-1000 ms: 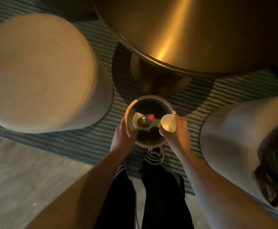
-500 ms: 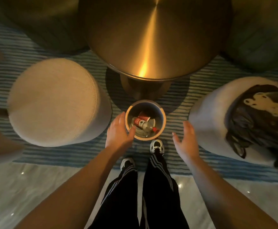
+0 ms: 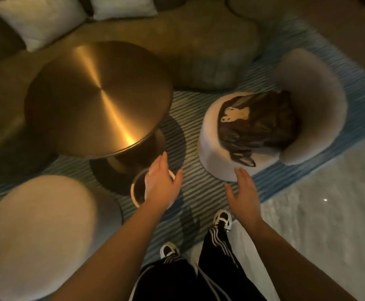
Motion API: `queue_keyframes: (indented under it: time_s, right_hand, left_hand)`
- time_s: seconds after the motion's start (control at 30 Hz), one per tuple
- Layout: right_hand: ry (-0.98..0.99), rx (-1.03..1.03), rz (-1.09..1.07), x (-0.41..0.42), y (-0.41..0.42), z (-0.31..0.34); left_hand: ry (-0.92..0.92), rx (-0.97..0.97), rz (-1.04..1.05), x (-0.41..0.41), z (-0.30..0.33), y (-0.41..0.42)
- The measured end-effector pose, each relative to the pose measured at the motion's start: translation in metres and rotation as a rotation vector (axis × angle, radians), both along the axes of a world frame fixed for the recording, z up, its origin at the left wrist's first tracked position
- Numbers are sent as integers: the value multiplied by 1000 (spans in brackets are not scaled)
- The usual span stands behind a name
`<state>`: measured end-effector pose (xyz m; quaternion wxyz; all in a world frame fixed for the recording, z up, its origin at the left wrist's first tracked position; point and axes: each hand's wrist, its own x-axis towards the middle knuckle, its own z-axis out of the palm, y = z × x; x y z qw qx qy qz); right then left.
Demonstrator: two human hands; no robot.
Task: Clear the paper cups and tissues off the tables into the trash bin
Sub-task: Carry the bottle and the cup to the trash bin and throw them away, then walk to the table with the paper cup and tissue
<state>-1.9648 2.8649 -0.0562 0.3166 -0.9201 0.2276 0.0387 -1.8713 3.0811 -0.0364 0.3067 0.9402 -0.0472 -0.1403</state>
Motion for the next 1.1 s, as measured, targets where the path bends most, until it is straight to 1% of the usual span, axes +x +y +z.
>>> queue_keyframes:
  time_s: [0.1,0.2,0.33,0.4,0.6,0.67,0.73,0.8,0.9,1.1]
  right_hand:
    - [-38,-29,-136,-20,-46,15]
    - [-74,-36,-279,-37,-95,28]
    - [-126,-56,-387,-54,-173,39]
    - [-149,-49,-428,-61,-221,39]
    - [-118,-85,-461,-85,-391,39]
    - [-106,-87,-471,-92,-447,43]
    - [-104,-104,-481,-95,-498,49]
    - [-122,-118,-502,-93,-542,55]
    - [-132,-132,-505,-80,-598,59]
    - [-154,-120,-457,-22,-698,58]
  left_hand:
    - [-6,-57,-126,2,13,-57]
    - [-73,-64,-238,-4,25,-122]
    - [-131,-77,-361,-9,33,-220]
    - [-150,-49,-414,-6,31,-276]
    - [-188,-52,-526,-13,29,-459]
    - [-209,-27,-531,-16,31,-518]
    - [-186,-23,-518,-18,33,-569]
    - [-173,-11,-536,-17,32,-609]
    - [-202,13,-552,-2,32,-660]
    - [-238,9,-507,49,33,-755]
